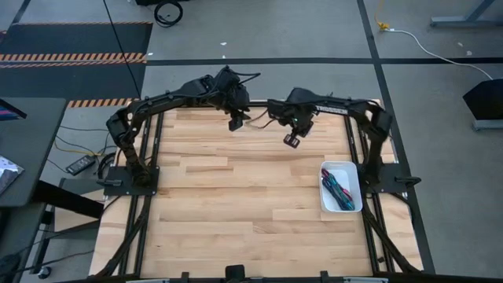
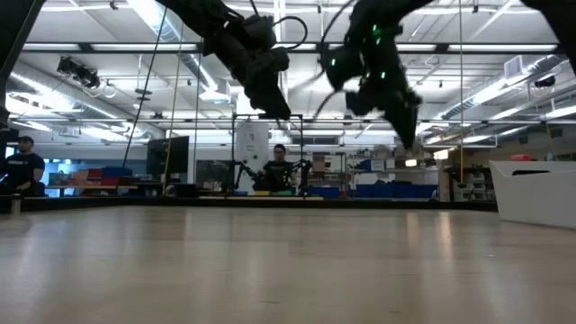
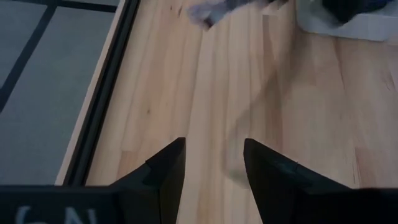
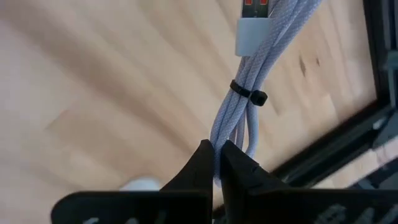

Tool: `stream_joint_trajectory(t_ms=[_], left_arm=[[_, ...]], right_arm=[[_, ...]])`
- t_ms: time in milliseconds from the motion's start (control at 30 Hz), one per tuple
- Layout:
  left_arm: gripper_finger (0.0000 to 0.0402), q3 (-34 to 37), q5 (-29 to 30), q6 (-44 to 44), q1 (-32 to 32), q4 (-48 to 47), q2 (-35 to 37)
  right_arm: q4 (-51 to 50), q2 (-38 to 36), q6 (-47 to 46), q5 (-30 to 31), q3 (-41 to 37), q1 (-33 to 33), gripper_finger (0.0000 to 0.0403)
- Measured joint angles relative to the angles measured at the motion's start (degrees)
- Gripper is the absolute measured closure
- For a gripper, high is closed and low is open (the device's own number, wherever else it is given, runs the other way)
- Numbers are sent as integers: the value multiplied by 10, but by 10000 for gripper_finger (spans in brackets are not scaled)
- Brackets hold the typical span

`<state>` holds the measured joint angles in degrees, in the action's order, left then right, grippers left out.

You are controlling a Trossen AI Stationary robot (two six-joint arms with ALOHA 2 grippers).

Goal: Pick and place USB-C Cables
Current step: Put the white charger cable into the white bin

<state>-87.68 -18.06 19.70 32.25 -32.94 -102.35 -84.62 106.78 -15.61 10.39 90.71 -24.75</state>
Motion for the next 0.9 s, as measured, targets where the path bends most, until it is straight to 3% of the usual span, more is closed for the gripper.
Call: stream_joint_trajectory(t_ms=[133,533,900], left_arm=[[230,0,0,0,0,-11,0],[230,0,0,-11,-6,-16,0],[230,0,-1,-15,-26,-32,-8]], right_arm=[[-55,-52,-85,-20,-1,57,391],[-55,-164,-435,-175,-70,289,391],[-55,-204,-711,-220,-189,462,388]])
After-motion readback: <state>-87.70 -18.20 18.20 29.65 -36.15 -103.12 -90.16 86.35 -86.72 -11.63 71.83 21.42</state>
